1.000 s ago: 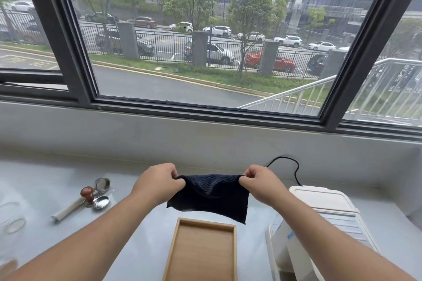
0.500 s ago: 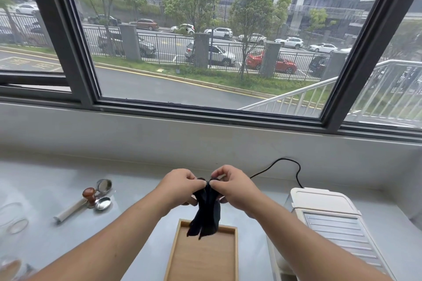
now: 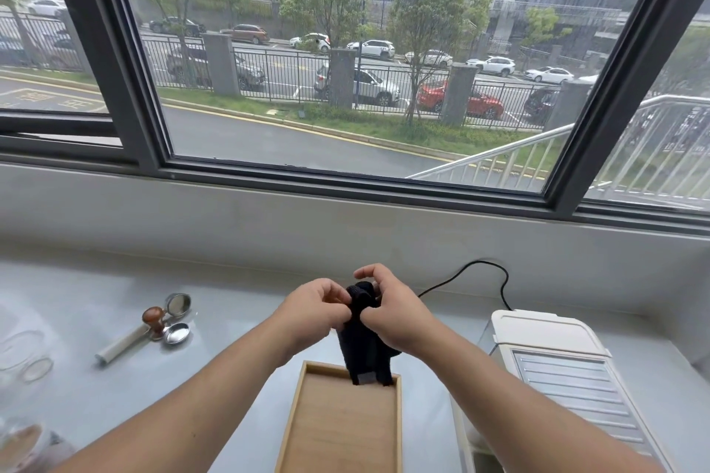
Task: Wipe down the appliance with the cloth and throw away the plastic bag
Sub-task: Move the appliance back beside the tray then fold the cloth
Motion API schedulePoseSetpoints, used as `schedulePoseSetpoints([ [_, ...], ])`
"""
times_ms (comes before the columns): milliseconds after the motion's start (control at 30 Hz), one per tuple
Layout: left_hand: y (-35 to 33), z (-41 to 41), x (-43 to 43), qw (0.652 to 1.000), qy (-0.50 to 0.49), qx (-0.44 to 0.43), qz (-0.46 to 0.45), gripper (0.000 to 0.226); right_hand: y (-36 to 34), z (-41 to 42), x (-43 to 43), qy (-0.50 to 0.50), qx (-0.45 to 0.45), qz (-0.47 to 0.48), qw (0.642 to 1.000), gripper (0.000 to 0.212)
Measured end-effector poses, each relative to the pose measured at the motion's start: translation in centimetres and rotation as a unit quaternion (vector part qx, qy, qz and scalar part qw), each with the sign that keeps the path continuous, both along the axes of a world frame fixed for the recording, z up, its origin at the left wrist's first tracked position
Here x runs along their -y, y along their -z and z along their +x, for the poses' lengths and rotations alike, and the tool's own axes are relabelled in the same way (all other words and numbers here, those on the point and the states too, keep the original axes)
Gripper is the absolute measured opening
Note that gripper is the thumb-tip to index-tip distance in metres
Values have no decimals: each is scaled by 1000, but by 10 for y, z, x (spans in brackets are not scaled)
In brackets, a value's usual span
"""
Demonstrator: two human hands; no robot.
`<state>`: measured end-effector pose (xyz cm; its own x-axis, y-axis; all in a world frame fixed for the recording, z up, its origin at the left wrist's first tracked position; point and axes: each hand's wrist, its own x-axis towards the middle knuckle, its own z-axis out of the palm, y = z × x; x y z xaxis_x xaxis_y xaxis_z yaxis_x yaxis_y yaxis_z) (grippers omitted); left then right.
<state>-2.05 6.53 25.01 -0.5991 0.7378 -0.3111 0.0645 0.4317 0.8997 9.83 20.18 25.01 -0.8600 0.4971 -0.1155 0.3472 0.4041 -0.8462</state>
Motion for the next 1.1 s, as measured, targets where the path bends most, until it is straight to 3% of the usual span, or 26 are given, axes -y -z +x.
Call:
schedulePoseSetpoints([
  [100, 6, -1, 2, 990, 37, -132, -39, 53, 1, 2, 1, -27, 7, -2, 1000, 57],
  [167, 8, -1, 5, 988, 78, -121, -49, 72, 4, 3, 1, -47, 5, -27, 999, 58],
  [267, 14, -1, 5, 994, 99, -37, -30, 43, 8, 4, 2, -56, -18, -80, 995, 59],
  [367, 17, 2, 5, 997, 82, -14, 0, 21, 11, 7, 1, -28, -51, -134, 989, 57],
  [533, 24, 6, 3, 996, 59, 56, 48, 15, 20, 13, 0, 39, -100, -175, 979, 46],
  [667, 28, 10, 1, 987, 39, 134, 84, 15, 30, 21, -7, 93, -88, -192, 973, 66],
  [767, 33, 10, -1, 976, 16, 191, 104, 20, 45, 32, -16, 113, -69, -298, 946, 78],
  [900, 45, 11, -6, 965, -30, 235, 114, 23, 67, 52, -21, 51, -35, -468, 882, 60],
  [967, 52, 12, -7, 964, -45, 239, 110, 24, 78, 56, -20, 62, -15, -471, 880, 52],
  [1033, 60, 11, -8, 966, -58, 234, 90, 21, 87, 54, -19, 64, -36, -464, 883, 31],
  [1100, 70, 9, -5, 973, -50, 219, 48, 20, 96, 50, -19, 89, -59, -448, 887, 27],
])
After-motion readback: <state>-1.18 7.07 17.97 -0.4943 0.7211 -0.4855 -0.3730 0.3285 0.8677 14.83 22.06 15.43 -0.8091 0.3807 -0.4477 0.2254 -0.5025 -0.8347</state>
